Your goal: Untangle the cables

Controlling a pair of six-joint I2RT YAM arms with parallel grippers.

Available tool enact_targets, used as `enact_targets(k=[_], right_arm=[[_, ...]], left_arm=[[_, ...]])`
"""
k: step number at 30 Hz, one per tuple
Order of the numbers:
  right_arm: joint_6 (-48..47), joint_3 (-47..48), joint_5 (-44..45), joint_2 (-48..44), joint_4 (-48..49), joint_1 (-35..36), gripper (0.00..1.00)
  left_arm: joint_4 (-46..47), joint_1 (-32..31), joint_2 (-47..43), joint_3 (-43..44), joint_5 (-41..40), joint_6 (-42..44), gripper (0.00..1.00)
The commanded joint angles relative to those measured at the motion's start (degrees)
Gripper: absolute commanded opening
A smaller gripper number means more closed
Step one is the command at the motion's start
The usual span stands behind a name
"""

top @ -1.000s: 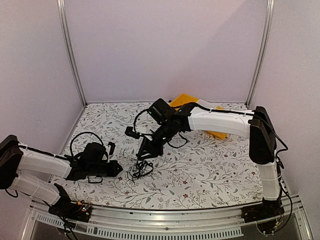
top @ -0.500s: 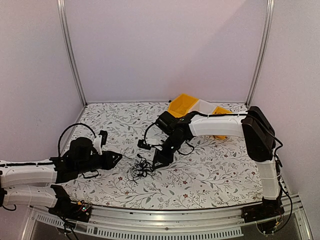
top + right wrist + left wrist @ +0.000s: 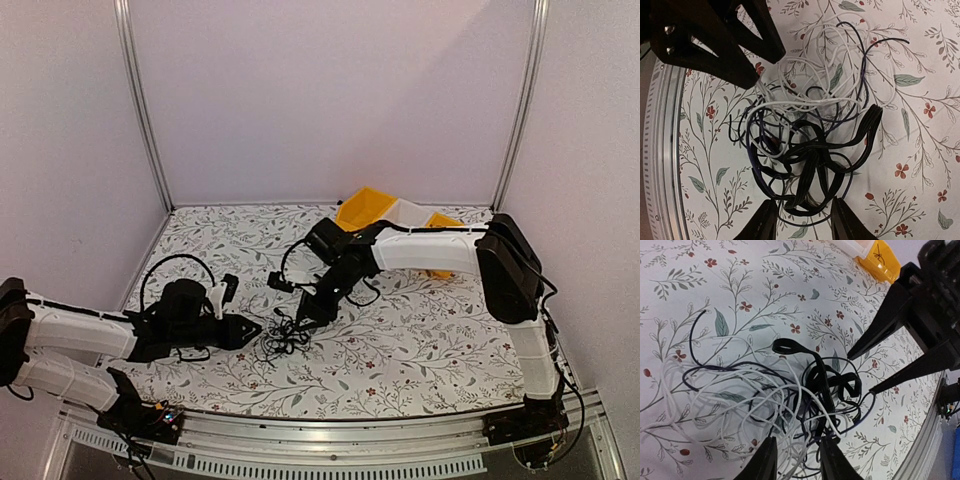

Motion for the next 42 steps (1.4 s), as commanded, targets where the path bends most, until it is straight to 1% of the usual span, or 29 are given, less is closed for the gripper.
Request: enact_targets(k=[1,3,6,8,11,12,13,16,18,19,21,23,24,28,31,36,40,42], right_arm=[[1.58,3.47,-0.75,3.35,-0.12,-0.12,0.39],[1.77,4.25,-1.24,4.19,-0.52,-0.12,0.38],[1.78,4.69,-1.68,4.96,-0.9,-0.12,0.32],[1.73,4.78,-1.6,5.14,-0.86,-0.1,0.25],[1.81,5.14,-1.18,4.87,-1.18,-0.12,0.08],[1.88,5.42,-0.89,4.26,-1.56,-0.12,0.04],[1.82,5.79,-0.58,3.77,-1.95,-0.12,0.02],[0.9,6.83,-0.1,-0.02,-3.4,-0.12,0.0],[-0.27,8.21,-1.59,-2.71,-5.23,-0.12,0.0],[-1.24,9.83,-2.71,-4.41,-6.51,-0.08,0.0],[-2.44,12.56,-4.55,-6.43,-8.84,-0.12,0.0],[-3.28,15.1,-6.0,-8.5,-10.29,-0.12,0.0],[-3.7,16.16,-6.85,-9.45,-10.95,-0.08,0.0],[-5.59,21.08,-6.02,-13.08,-11.93,-0.27,0.0],[-6.92,26.3,-2.96,-15.44,-11.98,-1.0,0.0],[-5.74,33.85,-4.63,-20.18,-8.57,-3.86,0.0],[-6.9,34.22,-2.17,-22.02,-8.55,-4.44,0.0],[-6.63,33.82,-3.3,-22.61,-8.41,-5.98,0.0]], left_arm=[[4.29,-1.53,4.26,2.72,1.6,0.86,0.28],[5.38,-1.81,6.24,3.13,1.82,0.72,0.28],[6.71,-2.08,8.89,3.61,2.14,0.33,0.28],[7.58,-2.27,10.27,3.81,2.26,0.17,0.28],[9.34,-2.53,12.42,3.68,2.4,-0.05,0.28],[9.95,-2.59,13.33,3.66,2.42,-0.1,0.28],[10.5,-2.58,14.33,3.72,2.36,0.04,0.28],[12.53,-2.42,18.38,3.84,0.39,1.09,0.28],[13.63,-2.1,21.33,4.48,0.07,1.81,0.27],[14.29,-2.04,22.96,4.82,0.34,2.08,0.25],[15.71,-1.61,26.17,5.73,1.66,2.33,0.11],[15.93,-1.01,29.13,7.04,3.47,2.54,0.02],[15.8,-0.7,30.32,7.66,4.12,2.55,0.0],[15.4,0.4,32.18,8.66,5.53,2.31,0.0],[15.23,1.08,31.35,8.03,5.28,2.11,0.0],[13.02,1.83,29.53,7.27,3.72,2.06,0.0],[9.78,1.91,27.01,6.79,1.63,2.25,0.0],[8.09,1.93,25.66,6.31,0.45,2.27,0.0]])
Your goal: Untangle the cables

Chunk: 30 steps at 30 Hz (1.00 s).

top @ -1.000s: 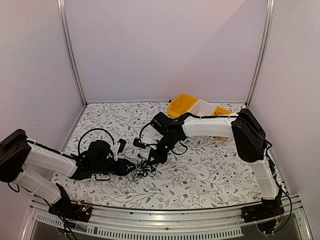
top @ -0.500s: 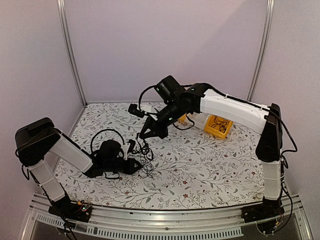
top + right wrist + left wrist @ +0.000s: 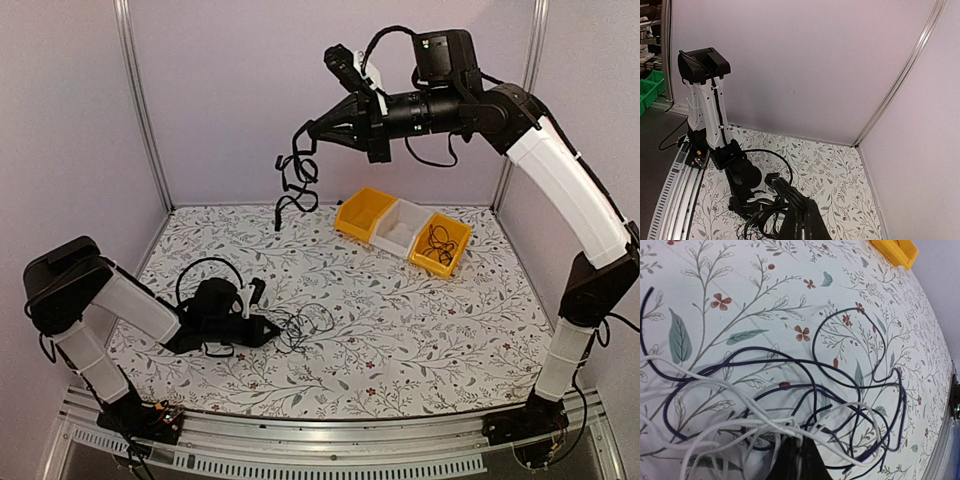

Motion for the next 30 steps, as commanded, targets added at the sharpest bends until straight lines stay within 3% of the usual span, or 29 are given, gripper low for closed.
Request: enact_targets(k=[1,5,11,16,25,30], right_arm=[[-0.24,-0.75,-0.18,-1.58,0.52,-2.26,0.0],[0.27,-8.83,0.77,-3.33,3.39,-4.01,0.0],[1.18,-23.66,1.73,-7.51,8.27,-7.63,0.0],[1.78,-33.22,2.92,-10.69,11.02,-12.99,0.0],[2.26,-40.25,4.26,-11.66,10.66,-27.46,0.0],[2.25,-41.49,2.81,-10.67,9.12,-31.79,0.0]], left_arm=[[-8.16,1.0,-3.05,-1.91,-3.96,0.58,0.0],[-10.84,0.97,-7.08,-1.91,-5.62,0.68,0.01],[-16.37,0.91,-15.05,-0.81,-9.28,1.28,0.23],[-20.48,0.78,-21.73,0.15,-10.98,2.9,0.33],[-23.42,0.76,-27.64,2.53,-16.67,5.64,0.38],[-17.51,0.21,-28.06,4.01,-12.19,9.01,0.4]])
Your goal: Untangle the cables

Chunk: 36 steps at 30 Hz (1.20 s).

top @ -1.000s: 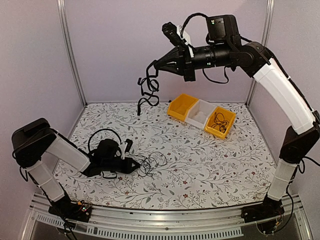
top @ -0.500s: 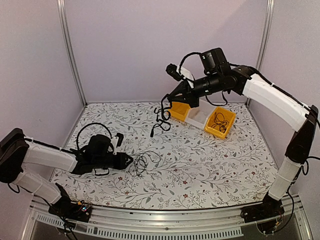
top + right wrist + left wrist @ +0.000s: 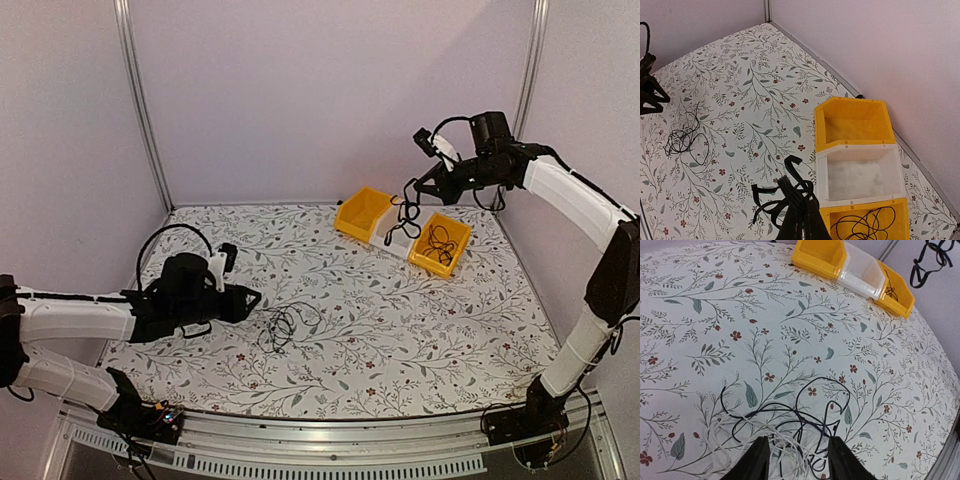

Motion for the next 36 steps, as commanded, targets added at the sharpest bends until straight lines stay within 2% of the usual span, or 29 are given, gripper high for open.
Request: enact_targets(k=[1,3,6,7,14,22,30,31,32,34,36], right_arm=[[0.59,-2.11,-1.57,-0.69,0.13,-1.66,0.0],[0.83,-3.24,-4.1,-1.05,0.07,-1.74,0.0],[2.84,-4.16,-8.51,-1.07,0.07,-1.61,0.0],[3.69,-4.38,-9.71,-0.93,0.03,-1.47,0.0],[4.61,-6.49,-11.58,-1.3,-0.41,2.99,0.0],[4.9,-6.11,-15.38,-1.17,-1.58,6.84,0.0],[5.66,-5.42,-17.99,-0.36,-2.2,8.6,0.0],[5.66,-5.42,-18.31,-0.43,-2.34,8.78,0.0],[5.59,-5.42,-18.74,-0.51,-2.46,8.87,0.0],[5.66,-5.19,-19.52,-0.85,-2.76,8.92,0.0],[5.54,-4.21,-20.07,-1.17,-3.76,8.9,0.0]], left_arm=[[6.62,-0.58,-1.11,2.1,2.63,4.35,0.41],[11.73,-2.47,-0.96,2.72,2.76,6.64,0.45],[18.24,-6.69,0.81,5.19,1.89,10.97,0.6],[19.66,-7.84,1.9,6.32,1.7,12.12,0.61],[19.33,-9.65,15.28,20.86,5.92,10.48,0.59],[22.23,-12.37,31.18,32.67,9.86,15.41,0.6],[23.32,-15.08,41.27,39.78,4.02,19.17,0.6],[22.96,-15.08,42.49,40.88,3.66,19.31,0.57],[22.31,-14.97,43.77,41.95,3.41,19.26,0.51],[21.88,-14.64,45.66,43.39,3.38,18.57,0.29],[22.87,-13.9,47.17,43.61,3.36,17.64,0.19]])
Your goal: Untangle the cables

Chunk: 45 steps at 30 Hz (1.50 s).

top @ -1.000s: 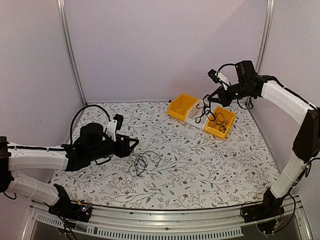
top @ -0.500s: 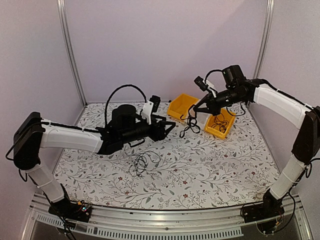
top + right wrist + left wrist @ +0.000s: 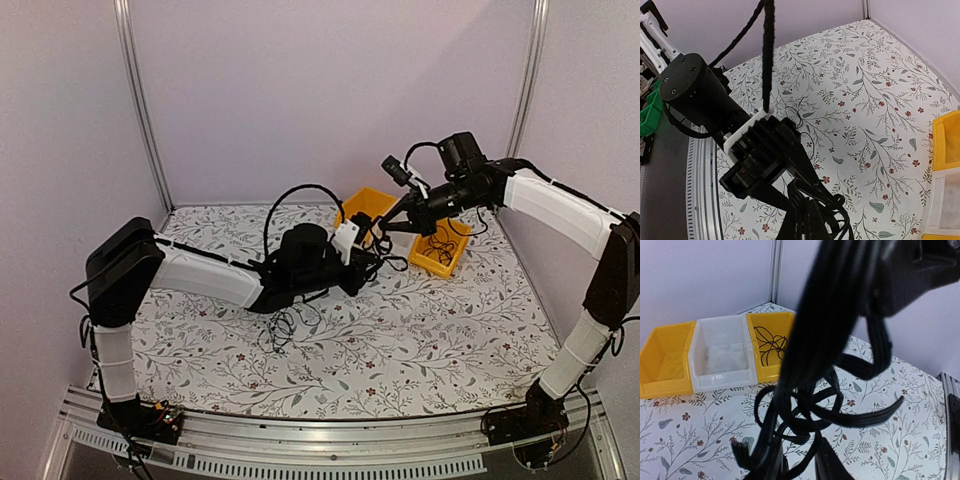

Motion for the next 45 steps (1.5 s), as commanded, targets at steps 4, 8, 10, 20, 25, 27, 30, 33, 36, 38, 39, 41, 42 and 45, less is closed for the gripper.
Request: enact_targets(k=[4,8,10,20,25,27,30,33,36,38,39,41,42,45], right_arm=[[-0.44,6.03,-5.96,-1.36,-5.71,0.44,0.0],[-2.96,11.53,-10.7,-1.91,-10.35,0.44,0.0],[-3.73,13.94,-11.58,-2.55,-11.82,0.44,0.0],[-4.34,18.94,-11.51,-7.1,-12.4,-7.58,0.0],[-12.19,17.42,-4.64,-9.78,-18.26,-12.03,0.0],[-13.31,11.83,3.32,-11.29,-15.38,-12.12,0.0],[-12.03,2.14,9.28,-14.12,-10.42,-12.35,0.0],[-9.94,-2.62,12.18,-14.97,-7.49,-12.32,0.0],[-8.55,-4.31,13.48,-14.84,-6.12,-12.36,0.0],[-7.65,-5.34,14.53,-15.45,-4.66,-12.33,0.0],[-7.22,-5.56,15.36,-15.69,-4.15,-12.38,0.0],[-6.71,-5.36,17.3,-15.95,-3.43,-12.49,0.0],[-6.41,-4.99,18.56,-15.99,-3.0,-12.74,0.0],[-5.2,-2.91,20.1,-15.84,-1.79,-14.59,0.0]], left_arm=[[3.69,2.3,5.1,1.03,-1.28,-3.16,0.0],[5.69,3.91,6.43,-1.05,-1.26,-5.7,0.0],[6.59,4.72,6.6,-2.6,-1.26,-6.83,0.0],[8.57,7.94,3.41,-12.15,-0.91,-11.43,0.0],[8.4,11.63,-3.98,-19.93,-5.31,-12.14,0.0],[9.51,13.61,-9.11,-23.37,-5.97,-12.08,0.0],[10.59,15.24,-16.35,-26.6,-6.12,-10.23,0.0],[8.28,15.37,-22.12,-27.22,-7.67,-7.91,0.0],[3.31,15.38,-24.61,-25.53,-11.53,-4.87,0.0],[0.79,15.53,-25.44,-24.79,-16.02,-2.1,0.0],[-0.33,15.74,-25.72,-24.45,-17.91,-1.33,0.0],[-1.95,16.31,-26.32,-24.09,-20.58,-0.75,0.0],[-2.08,16.61,-26.74,-24.15,-20.83,-0.73,0.0],[-1.92,17.03,-27.23,-23.98,-18.06,-1.66,0.09]])
